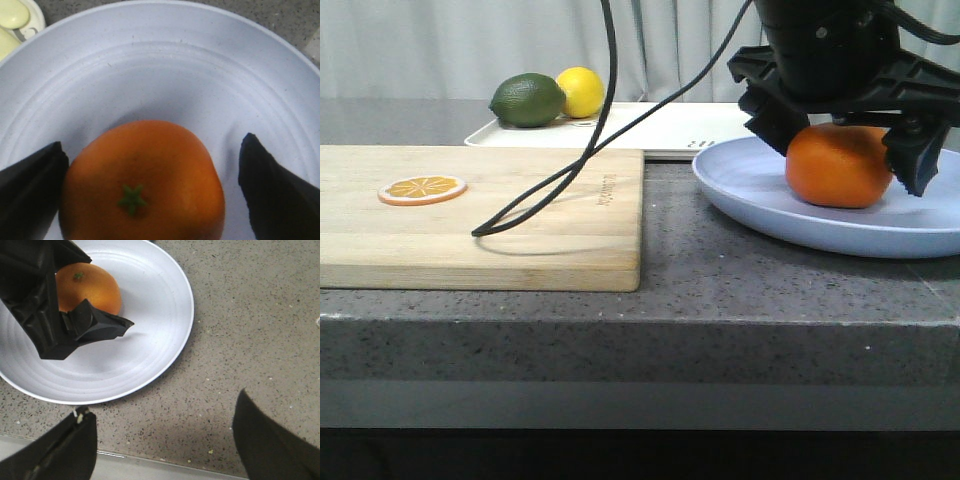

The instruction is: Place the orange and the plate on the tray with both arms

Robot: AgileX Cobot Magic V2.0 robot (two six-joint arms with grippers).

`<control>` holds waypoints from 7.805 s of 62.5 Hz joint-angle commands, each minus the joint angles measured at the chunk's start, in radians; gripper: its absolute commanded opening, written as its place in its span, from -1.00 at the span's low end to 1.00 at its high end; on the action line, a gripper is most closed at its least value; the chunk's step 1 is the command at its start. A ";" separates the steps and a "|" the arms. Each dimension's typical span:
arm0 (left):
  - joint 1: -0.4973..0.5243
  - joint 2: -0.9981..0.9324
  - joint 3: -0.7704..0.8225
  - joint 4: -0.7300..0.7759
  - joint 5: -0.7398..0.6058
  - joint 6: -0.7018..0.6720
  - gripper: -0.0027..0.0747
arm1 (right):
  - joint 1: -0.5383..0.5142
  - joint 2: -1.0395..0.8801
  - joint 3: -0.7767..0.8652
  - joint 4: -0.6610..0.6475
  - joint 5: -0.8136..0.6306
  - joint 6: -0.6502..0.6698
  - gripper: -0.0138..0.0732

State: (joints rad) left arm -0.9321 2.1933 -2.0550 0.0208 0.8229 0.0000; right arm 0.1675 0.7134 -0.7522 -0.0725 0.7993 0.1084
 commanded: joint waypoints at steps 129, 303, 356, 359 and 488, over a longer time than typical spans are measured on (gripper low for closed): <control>0.276 -1.576 1.169 0.068 -0.055 -0.036 0.81 | -0.179 0.357 -0.281 0.032 0.258 -0.056 0.63; 0.276 -1.576 1.171 0.083 -0.055 -0.036 0.81 | -0.362 0.880 -0.492 0.974 0.097 -0.330 -0.84; 0.276 -1.576 1.171 0.085 -0.055 -0.036 0.81 | -0.154 1.491 -1.481 0.680 0.225 0.155 -0.84; 0.276 -1.576 1.171 0.085 -0.055 -0.036 0.81 | -0.154 1.498 -1.490 0.680 0.229 0.155 -0.84; 0.276 -1.576 1.171 0.085 -0.055 -0.036 0.81 | -0.149 0.371 -0.622 0.278 0.149 -0.252 0.18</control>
State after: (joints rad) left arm -0.6561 0.6107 -0.8590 0.1033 0.8481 -0.0263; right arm 0.0192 1.1729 -1.4402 0.2200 1.0301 -0.1271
